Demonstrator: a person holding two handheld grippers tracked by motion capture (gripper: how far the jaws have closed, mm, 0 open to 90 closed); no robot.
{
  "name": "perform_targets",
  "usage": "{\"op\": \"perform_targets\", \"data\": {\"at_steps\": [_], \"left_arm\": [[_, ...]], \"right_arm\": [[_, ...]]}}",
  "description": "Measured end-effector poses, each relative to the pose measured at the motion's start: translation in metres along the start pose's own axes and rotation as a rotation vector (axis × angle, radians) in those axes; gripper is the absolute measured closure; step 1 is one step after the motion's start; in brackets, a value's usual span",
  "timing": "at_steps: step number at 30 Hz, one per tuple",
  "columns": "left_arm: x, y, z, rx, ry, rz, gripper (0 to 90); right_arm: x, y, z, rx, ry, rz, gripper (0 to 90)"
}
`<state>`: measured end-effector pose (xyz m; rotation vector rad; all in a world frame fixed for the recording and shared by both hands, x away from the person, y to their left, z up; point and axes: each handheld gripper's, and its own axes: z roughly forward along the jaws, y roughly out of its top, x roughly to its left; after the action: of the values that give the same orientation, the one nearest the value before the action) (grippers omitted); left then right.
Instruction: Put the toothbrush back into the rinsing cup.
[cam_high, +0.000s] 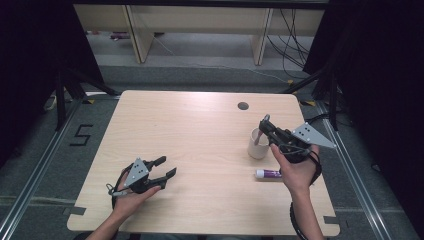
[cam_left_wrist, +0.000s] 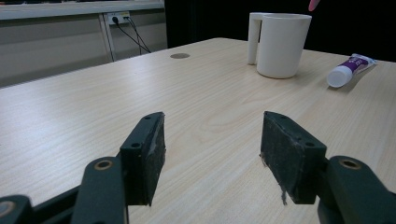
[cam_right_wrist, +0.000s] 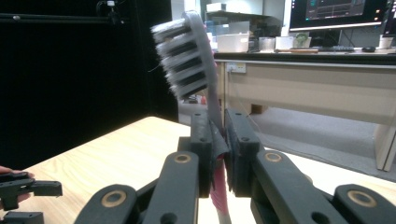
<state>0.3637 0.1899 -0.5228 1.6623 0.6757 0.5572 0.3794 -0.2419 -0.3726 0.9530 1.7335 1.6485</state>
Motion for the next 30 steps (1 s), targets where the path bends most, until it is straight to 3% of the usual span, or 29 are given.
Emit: {"op": "perform_targets", "data": {"at_steps": [8,30], "left_arm": [[0.0,0.0,0.0,-0.001,0.0,0.0,40.0],[0.0,0.0,0.0,-0.001,0.003,-0.001,39.9]], "right_arm": [[-0.005,0.004,0.0,-0.015,-0.015,0.001,83.3],[-0.021,0.01,0.005,-0.049,-0.116,0.009,83.3]]}}
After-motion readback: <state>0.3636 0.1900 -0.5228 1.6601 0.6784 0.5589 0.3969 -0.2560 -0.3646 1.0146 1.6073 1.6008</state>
